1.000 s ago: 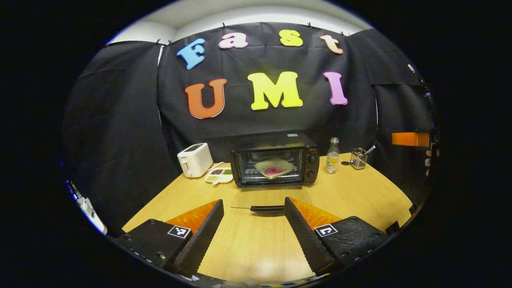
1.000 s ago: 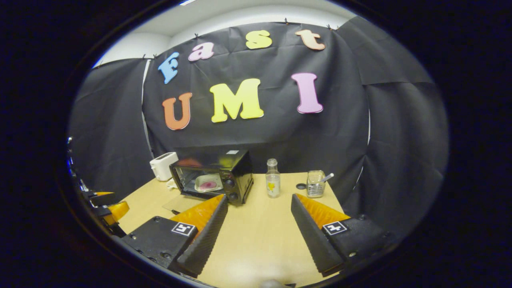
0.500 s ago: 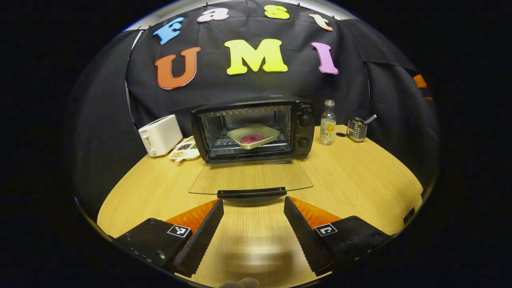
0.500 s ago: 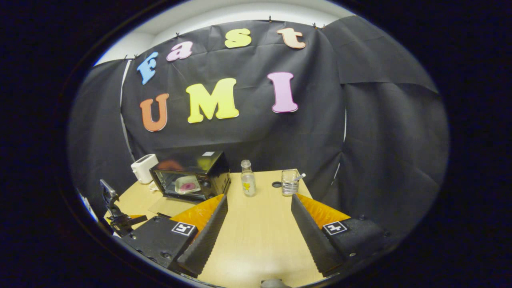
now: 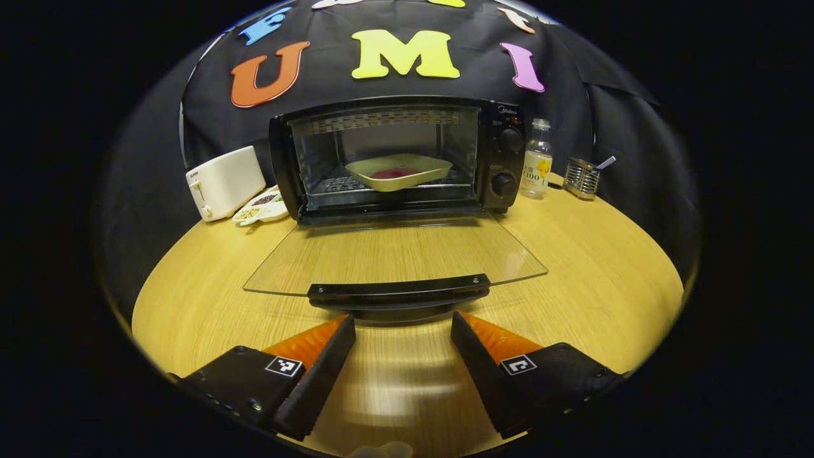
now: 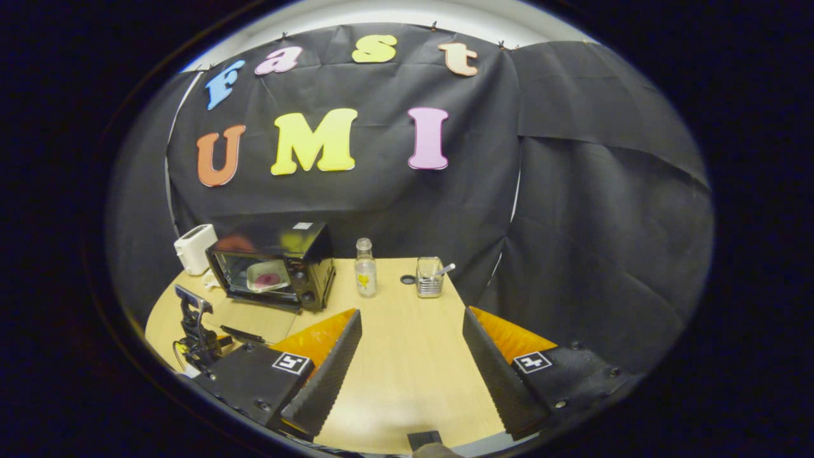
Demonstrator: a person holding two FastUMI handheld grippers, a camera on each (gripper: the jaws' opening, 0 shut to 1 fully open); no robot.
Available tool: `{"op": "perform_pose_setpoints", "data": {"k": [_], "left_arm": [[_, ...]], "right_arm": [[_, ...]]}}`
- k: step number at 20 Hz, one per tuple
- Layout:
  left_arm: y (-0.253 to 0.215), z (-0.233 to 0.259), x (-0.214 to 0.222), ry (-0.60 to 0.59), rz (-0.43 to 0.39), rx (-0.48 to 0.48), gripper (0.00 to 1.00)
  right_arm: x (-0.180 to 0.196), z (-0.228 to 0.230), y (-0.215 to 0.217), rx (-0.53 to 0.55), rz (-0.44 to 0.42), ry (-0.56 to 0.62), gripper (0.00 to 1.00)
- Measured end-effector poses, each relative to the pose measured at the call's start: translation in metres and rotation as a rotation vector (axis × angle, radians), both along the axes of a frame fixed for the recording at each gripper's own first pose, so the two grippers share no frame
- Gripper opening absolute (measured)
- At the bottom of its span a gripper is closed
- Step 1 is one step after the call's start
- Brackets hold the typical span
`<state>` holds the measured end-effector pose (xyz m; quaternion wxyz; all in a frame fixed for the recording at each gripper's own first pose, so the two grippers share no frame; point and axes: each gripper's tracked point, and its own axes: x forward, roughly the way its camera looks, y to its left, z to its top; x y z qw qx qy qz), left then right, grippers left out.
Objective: Open the electric oven with the left hand, put the food in, and close the electric oven.
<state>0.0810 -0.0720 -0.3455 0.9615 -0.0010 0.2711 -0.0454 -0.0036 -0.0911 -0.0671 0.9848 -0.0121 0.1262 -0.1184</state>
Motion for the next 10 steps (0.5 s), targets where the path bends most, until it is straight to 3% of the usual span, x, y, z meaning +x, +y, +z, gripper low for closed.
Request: {"op": "perform_pose_setpoints", "data": {"k": [10], "left_arm": [[0.001, 0.015, 0.005, -0.001, -0.006, -0.029, 0.97]], "right_arm": [[-0.004, -0.001, 0.016, 0.032, -0.006, -0.009, 1.0]]}}
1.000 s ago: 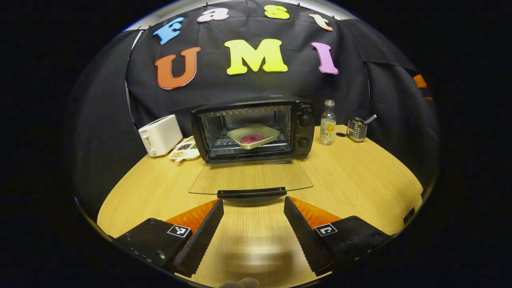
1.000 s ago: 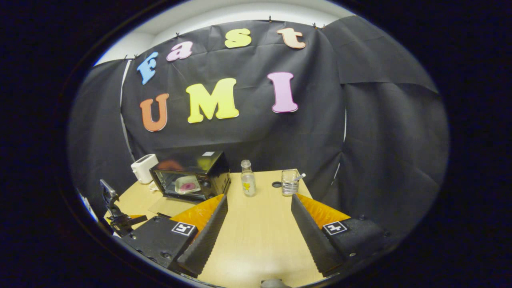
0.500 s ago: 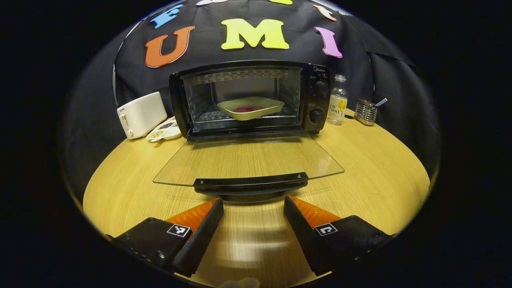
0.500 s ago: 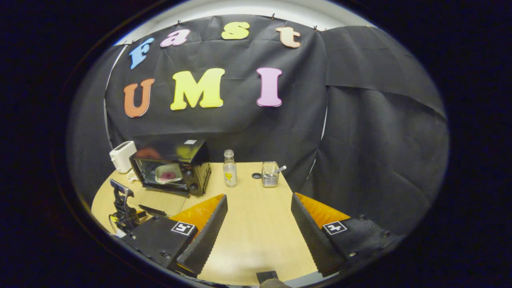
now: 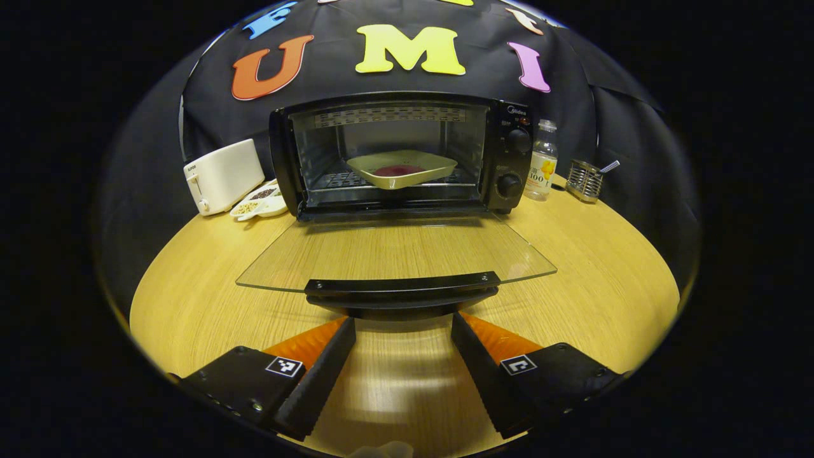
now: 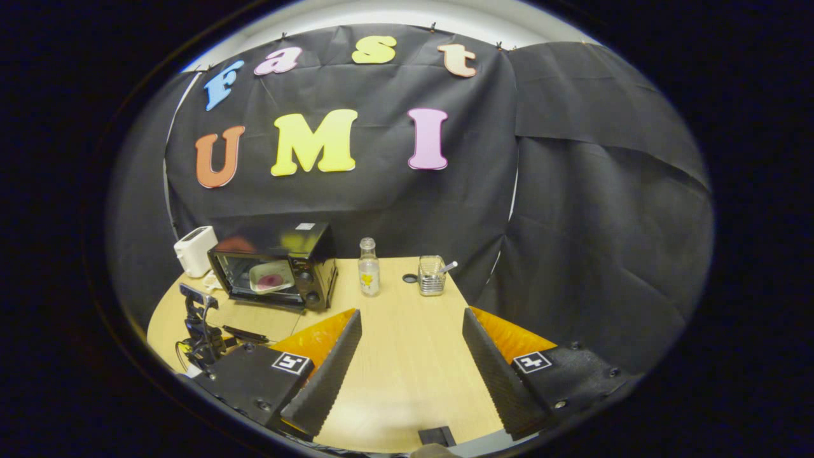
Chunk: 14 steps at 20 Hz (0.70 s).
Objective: Open the electric oven with the left hand, put the food in, and close the electric oven.
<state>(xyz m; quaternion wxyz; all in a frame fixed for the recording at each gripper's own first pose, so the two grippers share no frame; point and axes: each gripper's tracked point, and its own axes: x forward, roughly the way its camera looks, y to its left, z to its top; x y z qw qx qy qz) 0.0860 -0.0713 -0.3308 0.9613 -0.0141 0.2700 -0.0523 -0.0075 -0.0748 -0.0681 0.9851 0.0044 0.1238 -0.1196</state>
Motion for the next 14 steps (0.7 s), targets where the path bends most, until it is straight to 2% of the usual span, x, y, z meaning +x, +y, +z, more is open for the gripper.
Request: {"op": "perform_pose_setpoints", "data": {"k": [5, 14], "left_arm": [[0.003, 0.033, 0.01, -0.04, 0.005, -0.005, 0.97], [0.01, 0.115, 0.043, -0.172, -0.011, -0.036, 0.97]], "right_arm": [[0.002, -0.001, 0.007, 0.018, 0.007, -0.012, 1.0], [-0.006, -0.022, -0.004, 0.09, -0.036, -0.015, 1.0]]}}
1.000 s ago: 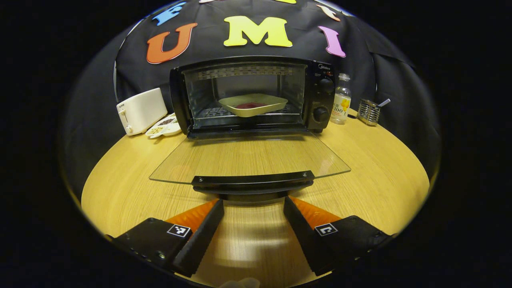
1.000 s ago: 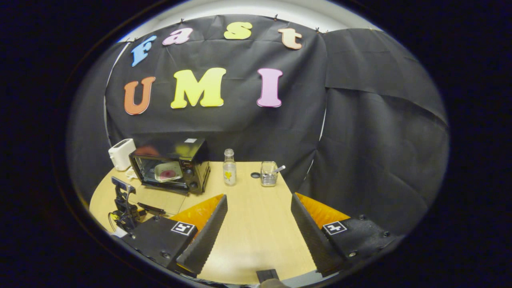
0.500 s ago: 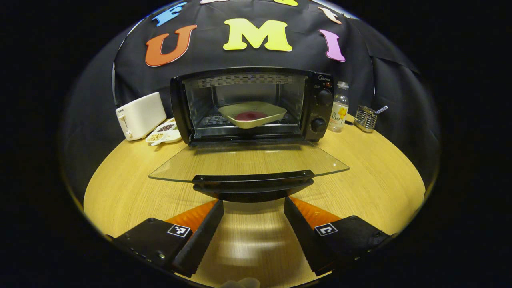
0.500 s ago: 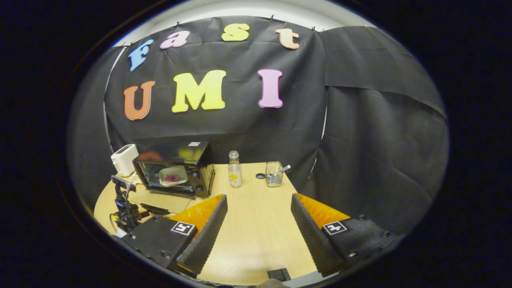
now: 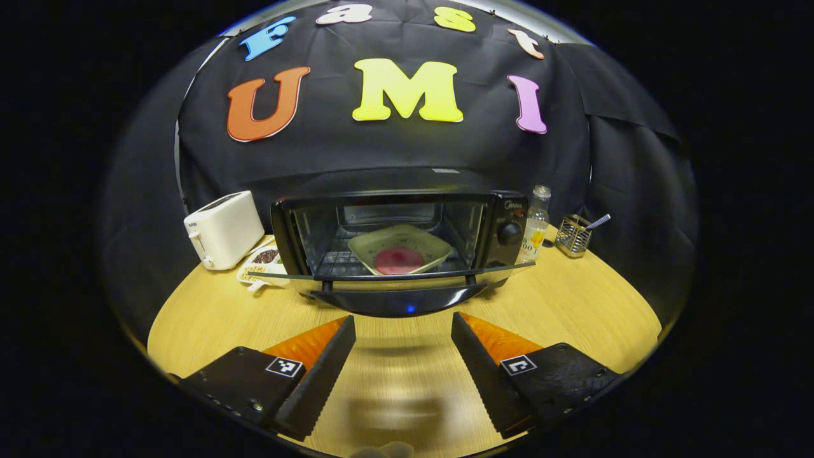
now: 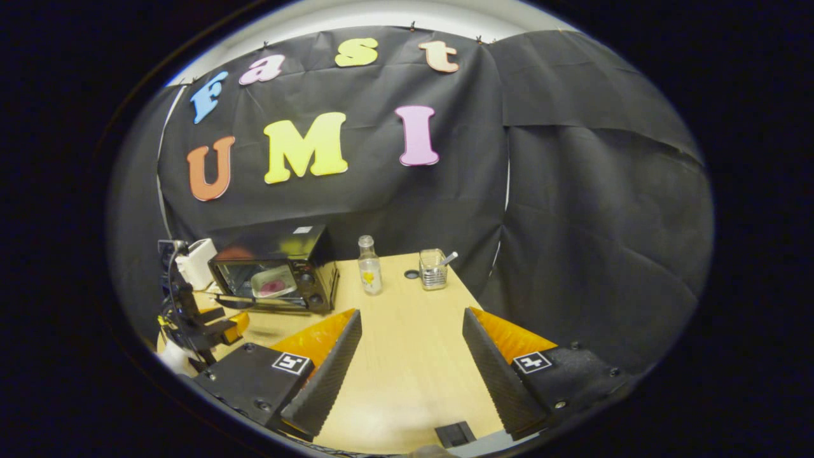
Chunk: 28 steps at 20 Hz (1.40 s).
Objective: Open the electric oven with the left hand, put the food in, and close the electric oven.
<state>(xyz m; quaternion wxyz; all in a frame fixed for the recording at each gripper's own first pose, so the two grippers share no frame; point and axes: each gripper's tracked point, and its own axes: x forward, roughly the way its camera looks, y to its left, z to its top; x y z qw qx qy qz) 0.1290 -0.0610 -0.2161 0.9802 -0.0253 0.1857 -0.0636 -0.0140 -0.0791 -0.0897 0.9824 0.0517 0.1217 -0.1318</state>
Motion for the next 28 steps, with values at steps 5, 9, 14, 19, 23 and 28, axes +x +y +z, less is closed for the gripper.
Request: {"op": "perform_pose_setpoints", "data": {"k": [5, 9, 14, 19, 23, 28], "left_arm": [[0.009, 0.012, 0.021, -0.023, -0.001, 0.015, 0.98], [0.014, 0.026, 0.036, -0.053, 0.008, 0.023, 0.98], [0.009, 0.047, 0.049, -0.096, -0.007, 0.062, 0.98], [0.004, 0.053, 0.041, -0.104, -0.011, 0.055, 0.97], [0.006, 0.051, 0.032, -0.099, -0.006, 0.059, 0.97], [0.006, 0.052, 0.015, -0.089, 0.014, 0.049, 0.97]], "right_arm": [[-0.006, -0.004, -0.007, 0.008, -0.024, 0.01, 1.0], [-0.009, 0.003, -0.012, -0.001, -0.036, 0.0, 1.0], [-0.01, 0.011, -0.011, 0.007, -0.038, -0.026, 1.0], [-0.013, 0.012, -0.009, 0.007, -0.025, -0.038, 1.0], [-0.017, 0.009, -0.009, 0.012, -0.013, -0.031, 1.0], [-0.021, 0.007, -0.01, 0.009, 0.015, -0.031, 1.0]]}}
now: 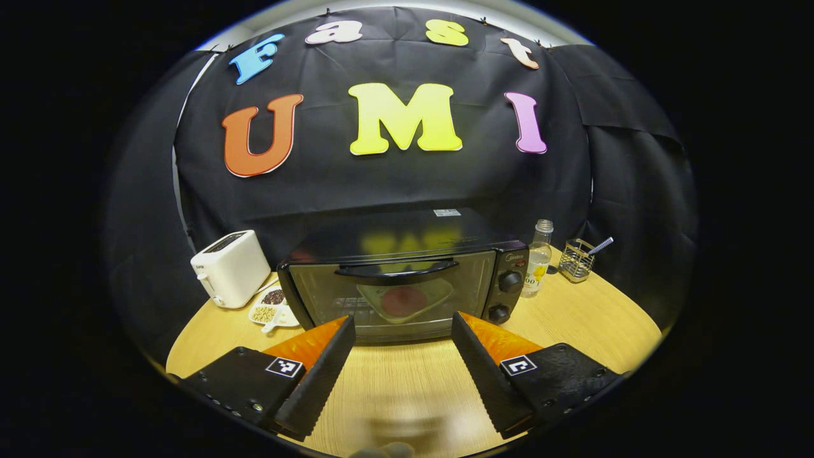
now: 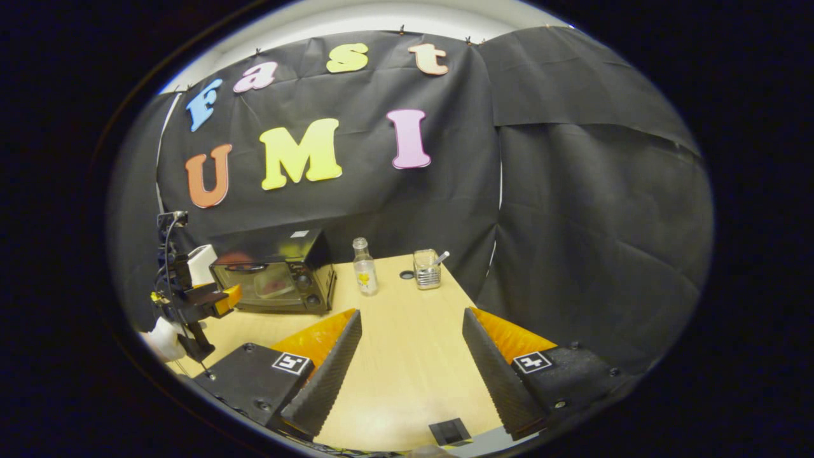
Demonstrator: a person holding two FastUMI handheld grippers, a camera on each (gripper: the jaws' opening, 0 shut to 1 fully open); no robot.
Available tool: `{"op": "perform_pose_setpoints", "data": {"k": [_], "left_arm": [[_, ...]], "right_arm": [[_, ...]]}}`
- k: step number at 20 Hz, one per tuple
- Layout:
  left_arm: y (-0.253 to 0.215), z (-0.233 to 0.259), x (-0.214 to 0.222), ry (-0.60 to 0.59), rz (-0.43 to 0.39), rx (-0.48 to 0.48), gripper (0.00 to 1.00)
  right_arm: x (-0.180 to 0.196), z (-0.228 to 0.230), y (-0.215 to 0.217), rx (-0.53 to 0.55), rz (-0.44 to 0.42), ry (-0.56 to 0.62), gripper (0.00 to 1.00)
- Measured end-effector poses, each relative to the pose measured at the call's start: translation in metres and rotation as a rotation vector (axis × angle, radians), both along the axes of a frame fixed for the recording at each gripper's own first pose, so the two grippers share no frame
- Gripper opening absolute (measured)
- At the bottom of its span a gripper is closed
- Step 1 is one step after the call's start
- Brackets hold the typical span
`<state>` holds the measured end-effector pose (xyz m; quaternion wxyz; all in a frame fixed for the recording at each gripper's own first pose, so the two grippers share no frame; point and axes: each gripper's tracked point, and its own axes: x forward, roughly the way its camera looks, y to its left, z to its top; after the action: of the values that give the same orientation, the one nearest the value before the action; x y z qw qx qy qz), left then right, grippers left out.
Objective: Open the electric oven with the left hand, put the food in, and close the electric oven.
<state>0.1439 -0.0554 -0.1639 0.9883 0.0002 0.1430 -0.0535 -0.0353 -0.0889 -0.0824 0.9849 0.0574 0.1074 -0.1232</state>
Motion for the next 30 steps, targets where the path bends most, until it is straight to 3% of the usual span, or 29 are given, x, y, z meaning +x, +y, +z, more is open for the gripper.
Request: {"op": "perform_pose_setpoints", "data": {"k": [4, 10, 11, 12, 19, 22, 30], "left_arm": [[0.0, 0.027, -0.029, -0.038, 0.014, 0.015, 0.97], [0.003, 0.106, -0.115, -0.168, 0.082, 0.004, 0.97], [0.004, 0.123, -0.137, -0.201, 0.095, -0.002, 0.96], [0.006, 0.134, -0.154, -0.219, 0.111, -0.007, 0.96], [0.009, 0.194, -0.264, -0.329, 0.21, 0.017, 0.96], [0.007, 0.199, -0.283, -0.333, 0.218, 0.019, 0.96], [0.014, 0.216, -0.277, -0.373, 0.196, 0.019, 0.96]], "right_arm": [[-0.001, 0.015, 0.0, -0.005, 0.046, -0.054, 1.0], [-0.012, 0.051, -0.004, -0.011, 0.157, -0.152, 1.0], [-0.016, 0.056, -0.006, -0.01, 0.172, -0.164, 0.96], [-0.021, 0.061, -0.009, -0.011, 0.188, -0.179, 1.0], [-0.073, 0.1, -0.026, -0.052, 0.237, -0.312, 1.0], [-0.087, 0.111, -0.025, -0.088, 0.239, -0.343, 0.96], [-0.092, 0.116, 0.001, -0.112, 0.252, -0.338, 1.0]]}}
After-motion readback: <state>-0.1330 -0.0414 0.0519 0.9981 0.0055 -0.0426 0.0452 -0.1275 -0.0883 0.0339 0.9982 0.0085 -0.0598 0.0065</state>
